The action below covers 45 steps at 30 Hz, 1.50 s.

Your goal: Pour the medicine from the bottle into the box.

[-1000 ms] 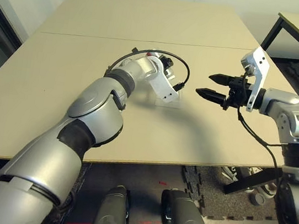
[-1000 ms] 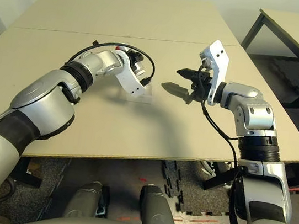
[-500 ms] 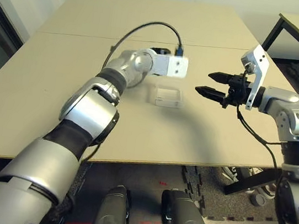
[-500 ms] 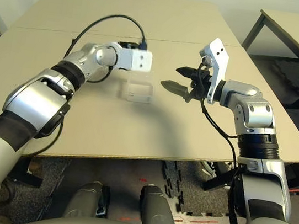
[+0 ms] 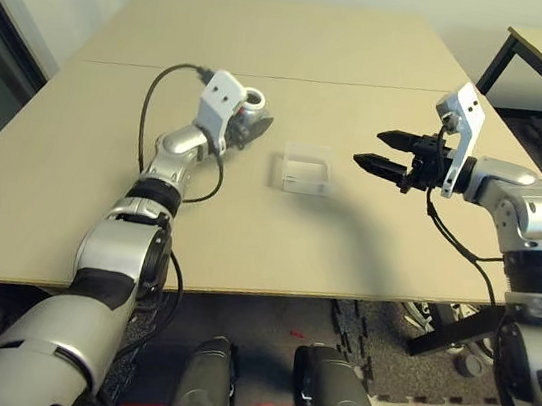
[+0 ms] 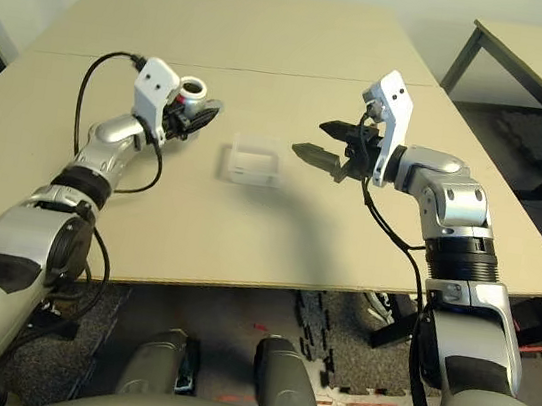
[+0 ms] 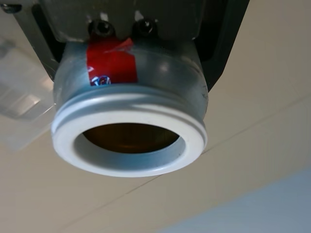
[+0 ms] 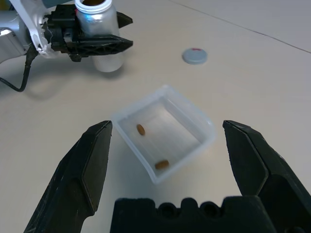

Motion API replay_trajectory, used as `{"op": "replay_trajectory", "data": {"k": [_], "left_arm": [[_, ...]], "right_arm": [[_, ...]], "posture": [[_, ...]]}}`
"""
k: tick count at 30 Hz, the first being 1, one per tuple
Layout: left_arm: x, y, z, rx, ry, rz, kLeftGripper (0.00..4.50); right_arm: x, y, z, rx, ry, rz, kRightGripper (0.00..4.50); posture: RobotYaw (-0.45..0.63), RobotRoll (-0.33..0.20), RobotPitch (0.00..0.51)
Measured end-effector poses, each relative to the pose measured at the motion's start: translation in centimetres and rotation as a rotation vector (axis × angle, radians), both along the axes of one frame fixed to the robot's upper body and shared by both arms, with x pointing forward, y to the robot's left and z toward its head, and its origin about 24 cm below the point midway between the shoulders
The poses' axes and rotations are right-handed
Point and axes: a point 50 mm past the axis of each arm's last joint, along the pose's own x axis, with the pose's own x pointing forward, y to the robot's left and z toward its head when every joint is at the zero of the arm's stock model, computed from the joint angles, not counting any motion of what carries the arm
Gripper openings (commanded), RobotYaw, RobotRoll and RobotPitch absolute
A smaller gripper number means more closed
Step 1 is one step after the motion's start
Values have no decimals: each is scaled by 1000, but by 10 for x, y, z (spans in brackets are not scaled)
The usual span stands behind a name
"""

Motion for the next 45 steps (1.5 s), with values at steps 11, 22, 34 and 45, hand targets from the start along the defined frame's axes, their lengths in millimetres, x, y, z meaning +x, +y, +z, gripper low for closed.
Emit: {"op": "replay_trajectory", "data": {"k": [11,22,34,45], "left_arm": [[-13,9,-24,-85,29,51,2668],[-23,19,-46,-167,90,96,2668],[-31,19,-53,-179,100,37,4463],[-53,37,-37,-189,-8,-7,4463]], "right_arm": [[2,-2,-4,0,8,-18,4500],[2,-4,-5,-3,8,-30,4500],[2,-4,-4,-3,4,-30,4500],[4,-8,-6,1,-3,-48,4500]], "posture": [[-119,0,56],[-120,0,49],[-106,0,47],[-83,0,54]]}}
